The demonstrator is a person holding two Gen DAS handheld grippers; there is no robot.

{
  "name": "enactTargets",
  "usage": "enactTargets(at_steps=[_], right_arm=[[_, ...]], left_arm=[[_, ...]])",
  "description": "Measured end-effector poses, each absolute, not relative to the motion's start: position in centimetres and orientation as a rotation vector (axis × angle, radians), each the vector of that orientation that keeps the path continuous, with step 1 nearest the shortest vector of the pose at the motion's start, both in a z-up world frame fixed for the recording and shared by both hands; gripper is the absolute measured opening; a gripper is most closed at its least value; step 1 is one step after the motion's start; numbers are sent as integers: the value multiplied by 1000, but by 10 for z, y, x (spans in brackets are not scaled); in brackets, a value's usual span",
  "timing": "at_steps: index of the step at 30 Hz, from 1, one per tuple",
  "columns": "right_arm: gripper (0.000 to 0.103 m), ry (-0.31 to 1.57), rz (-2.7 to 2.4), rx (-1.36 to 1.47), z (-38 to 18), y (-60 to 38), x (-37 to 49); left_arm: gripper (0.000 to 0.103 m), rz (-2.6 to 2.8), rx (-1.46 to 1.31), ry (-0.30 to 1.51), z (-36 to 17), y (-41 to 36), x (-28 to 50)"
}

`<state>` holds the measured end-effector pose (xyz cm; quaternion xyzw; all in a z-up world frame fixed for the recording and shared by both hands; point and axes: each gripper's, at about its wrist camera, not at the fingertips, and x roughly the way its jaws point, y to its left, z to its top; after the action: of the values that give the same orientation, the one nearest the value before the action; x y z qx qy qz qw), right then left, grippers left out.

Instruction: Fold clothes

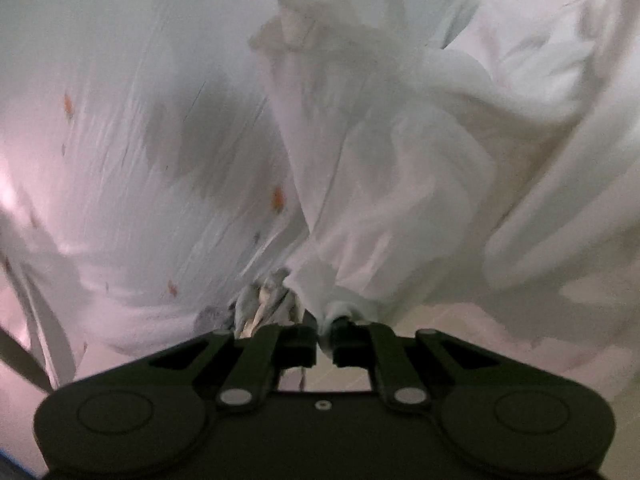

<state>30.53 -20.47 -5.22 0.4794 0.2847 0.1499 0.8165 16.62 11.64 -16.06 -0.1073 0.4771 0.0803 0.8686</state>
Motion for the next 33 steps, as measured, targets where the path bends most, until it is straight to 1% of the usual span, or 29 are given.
enactTargets(at_steps=[6, 11, 12, 13, 16, 17, 18, 22, 23, 24, 30, 33], right_arm=[[7, 687, 454, 944, -56, -94, 309], [7, 827, 523, 814, -73, -20, 314], [9, 867, 525, 786, -79, -12, 312], [12, 905, 514, 745, -84, -4, 312], [28, 955, 476, 662, -93, 1, 307], [39, 949, 465, 659, -95, 0, 306], [46, 932, 448, 659, -94, -3, 305], [58, 845, 345, 658, -76, -41, 298], [67, 824, 314, 659, -72, -48, 299], [73, 800, 276, 658, -68, -59, 298], [83, 692, 20, 664, -60, -141, 272], [85, 663, -103, 699, -66, -188, 258]], left_arm=[[102, 199, -232, 971, -156, 178, 159], [102, 227, -270, 960, -157, 215, 157], [102, 230, -280, 959, -157, 221, 156], [102, 232, -290, 958, -158, 226, 155], [102, 218, -319, 958, -160, 233, 157], [102, 207, -329, 958, -161, 233, 159], [102, 193, -339, 959, -162, 232, 162], [102, 119, -363, 948, -163, 215, 177], [102, 93, -368, 941, -162, 209, 182], [102, 62, -373, 933, -161, 201, 186], [102, -75, -368, 903, -154, 160, 202], [102, -124, -388, 891, -152, 143, 207]])
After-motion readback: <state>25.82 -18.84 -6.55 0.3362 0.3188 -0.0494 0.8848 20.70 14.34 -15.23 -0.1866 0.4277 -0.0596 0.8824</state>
